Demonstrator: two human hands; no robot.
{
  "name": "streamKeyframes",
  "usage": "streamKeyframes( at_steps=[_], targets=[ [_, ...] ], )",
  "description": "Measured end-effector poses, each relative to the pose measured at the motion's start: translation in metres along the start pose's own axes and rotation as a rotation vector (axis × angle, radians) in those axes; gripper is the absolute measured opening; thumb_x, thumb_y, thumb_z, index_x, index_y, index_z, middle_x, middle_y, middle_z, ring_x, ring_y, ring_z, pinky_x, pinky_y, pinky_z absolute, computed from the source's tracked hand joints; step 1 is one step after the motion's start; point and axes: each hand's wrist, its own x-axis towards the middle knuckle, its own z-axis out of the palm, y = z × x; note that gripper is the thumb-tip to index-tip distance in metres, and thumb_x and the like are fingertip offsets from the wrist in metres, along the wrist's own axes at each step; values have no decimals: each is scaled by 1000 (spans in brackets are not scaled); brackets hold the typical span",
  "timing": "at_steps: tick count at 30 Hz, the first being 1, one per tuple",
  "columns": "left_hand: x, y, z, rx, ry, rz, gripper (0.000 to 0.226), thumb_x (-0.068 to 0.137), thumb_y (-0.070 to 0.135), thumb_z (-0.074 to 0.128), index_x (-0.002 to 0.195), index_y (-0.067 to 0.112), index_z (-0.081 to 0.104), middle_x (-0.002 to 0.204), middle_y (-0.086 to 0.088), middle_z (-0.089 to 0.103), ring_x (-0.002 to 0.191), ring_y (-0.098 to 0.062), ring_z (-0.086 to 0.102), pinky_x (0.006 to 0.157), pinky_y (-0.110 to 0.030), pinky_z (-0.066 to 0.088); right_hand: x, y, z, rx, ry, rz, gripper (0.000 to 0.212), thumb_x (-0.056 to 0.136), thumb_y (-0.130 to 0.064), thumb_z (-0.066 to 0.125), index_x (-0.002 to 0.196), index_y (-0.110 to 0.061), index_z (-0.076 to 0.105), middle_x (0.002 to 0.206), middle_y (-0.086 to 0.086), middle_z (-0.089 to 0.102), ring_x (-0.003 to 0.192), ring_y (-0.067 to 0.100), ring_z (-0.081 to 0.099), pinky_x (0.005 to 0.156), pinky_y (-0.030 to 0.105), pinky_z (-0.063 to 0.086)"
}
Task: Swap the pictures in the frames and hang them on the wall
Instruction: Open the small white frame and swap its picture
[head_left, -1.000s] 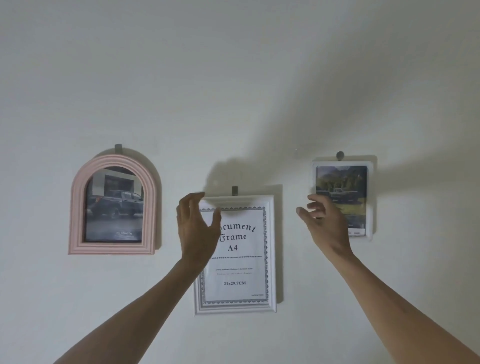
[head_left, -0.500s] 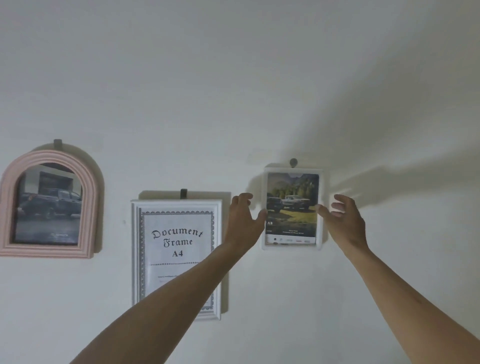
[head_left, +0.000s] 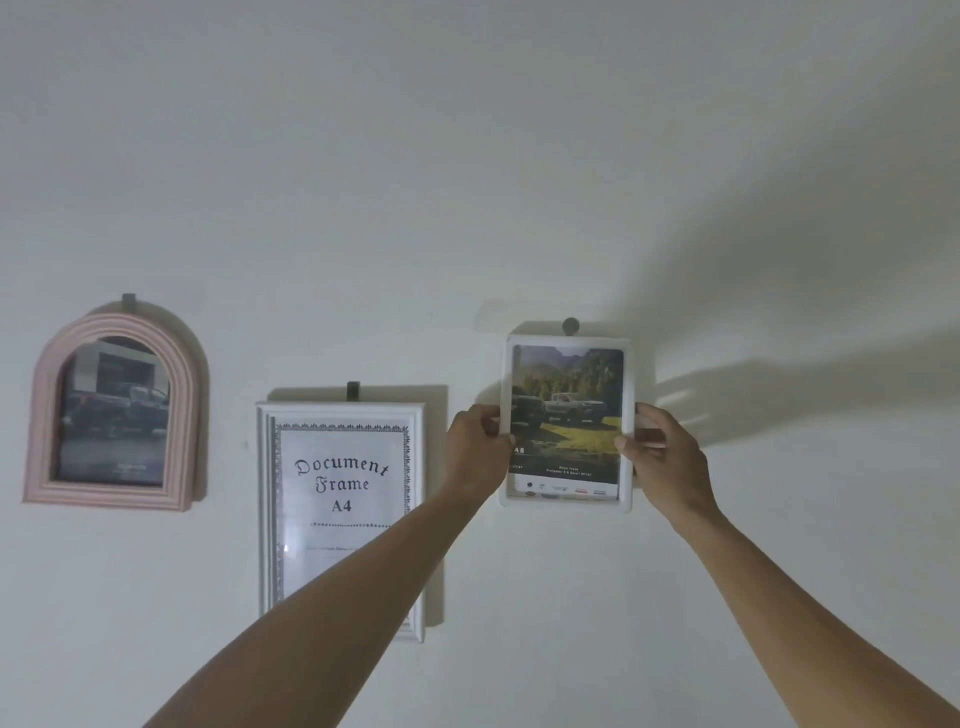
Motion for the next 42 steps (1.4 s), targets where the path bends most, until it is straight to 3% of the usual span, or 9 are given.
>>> streamKeyframes(
  at_steps=[3,7,12,19,25,30,34,38,42],
  targets=[
    [-3,-2,-6,-17,2,11,28,82,4,66,107,16,66,92,-3,65,81,-20,65,76,-30,54,-4,1,0,27,-11,-13,40,91,-19,70,128,-27,59,100,-8,66,92,15,67,79,33,57],
    [-17,-8,-19,-29,21,-11,28,85,3,64,110,14,64,101,-1,68,83,-11,65,71,-18,52,-16,-1,6,37,-45,1,41,89,-21,72,127,-29,60,98,-7,69,88,18,69,85,41,58],
    [-50,-35,-51,-35,25,-56,35,85,9,67,119,15,62,102,3,68,93,-11,66,88,-31,55,-54,-11,24,54,-90,31,42,87,-22,74,126,-28,60,95,-8,69,91,15,68,86,40,59],
    [-112,-95,-119,0,8,-158,28,88,12,66,115,17,64,98,6,69,88,-7,66,77,-21,51,-144,-19,77,69,-185,165,43,82,-22,75,120,-34,60,91,-9,68,87,13,69,79,39,61],
    [-166,-168,-182,33,-33,-300,21,90,20,65,110,19,70,92,6,72,89,-14,68,88,-33,54,-232,-12,141,77,-285,294,40,82,-24,74,117,-37,60,89,-10,69,82,8,70,81,42,60],
    [-212,-220,-231,78,-116,-405,8,90,20,65,94,22,72,78,2,65,70,-17,58,71,-31,47,-303,2,190,74,-343,413,42,82,-24,73,119,-38,59,89,-10,70,83,7,70,82,42,59],
    [-248,-254,-262,103,-167,-511,14,88,22,68,102,20,69,81,8,64,76,-14,61,69,-27,46,-356,12,220,55,-372,511,43,83,-22,73,122,-35,59,92,-9,70,88,13,71,78,37,60],
    [-294,-296,-283,90,-276,-657,24,87,24,72,108,17,64,93,2,71,88,-19,68,80,-39,57,-413,30,240,46,-384,613,42,85,-19,72,122,-35,61,92,-8,70,89,12,69,80,34,56],
    [-339,-331,-286,25,-322,-822,28,85,17,74,110,10,61,94,-5,73,91,-22,70,88,-43,56,-468,53,244,4,-442,713,41,88,-17,72,124,-29,59,94,-4,71,86,10,70,70,27,54]
  ],
)
